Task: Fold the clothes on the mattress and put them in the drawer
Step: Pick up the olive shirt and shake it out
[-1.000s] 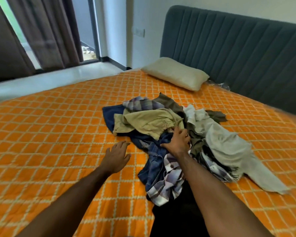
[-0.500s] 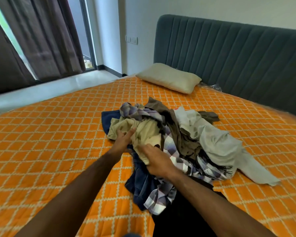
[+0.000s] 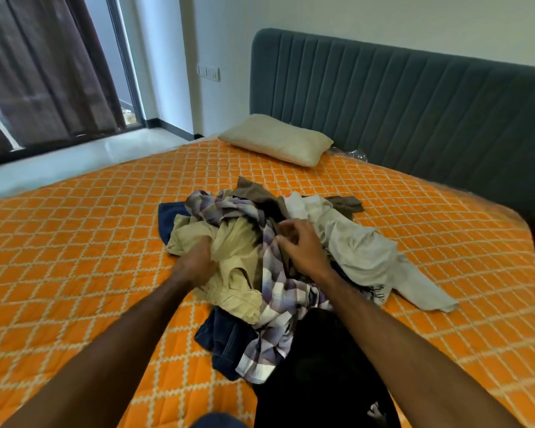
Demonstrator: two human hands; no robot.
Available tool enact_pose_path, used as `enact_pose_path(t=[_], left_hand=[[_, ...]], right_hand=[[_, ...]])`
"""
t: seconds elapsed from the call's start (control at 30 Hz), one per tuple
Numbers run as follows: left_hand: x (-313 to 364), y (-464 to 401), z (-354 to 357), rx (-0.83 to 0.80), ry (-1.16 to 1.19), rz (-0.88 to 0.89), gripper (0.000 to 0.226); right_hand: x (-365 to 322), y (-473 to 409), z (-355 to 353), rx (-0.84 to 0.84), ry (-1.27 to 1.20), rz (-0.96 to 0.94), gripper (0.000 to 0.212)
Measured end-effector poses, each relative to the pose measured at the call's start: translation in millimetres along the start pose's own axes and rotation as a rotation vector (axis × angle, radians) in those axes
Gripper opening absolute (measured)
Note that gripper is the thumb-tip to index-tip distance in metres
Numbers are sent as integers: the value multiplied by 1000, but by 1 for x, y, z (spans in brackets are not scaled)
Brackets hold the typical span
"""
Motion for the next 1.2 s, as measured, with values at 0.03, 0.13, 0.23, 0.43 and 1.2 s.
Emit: enact_pose_path(t=[0.03, 0.13, 0.23, 0.43, 1.2], left_hand=[[-3, 3, 6, -52, -58, -1, 50], [-12, 15, 17, -152, -164, 16, 58], [-18, 21, 12, -139, -170, 19, 57], [-11, 35, -13, -66, -249, -30, 52], [-52, 245, -448, 1064, 1420, 72, 27]], right_hand=[[19, -8, -20, 77, 126, 66, 48], [64, -11, -16, -84, 246, 275, 78], [65, -7, 16, -212, 380, 275, 48], [-36, -46, 32, -21, -30, 145, 24], [-421, 14, 83, -349, -744, -313, 49]])
Point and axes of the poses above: each hand's wrist, its own y-axis away from the middle knuckle, its own z-axis out of the palm, x = y × z, the point moved 10 cm from there along -y, towards the middle knuckle, and after that the axes turned 11 degrees about -y, right-handed, at the moved point
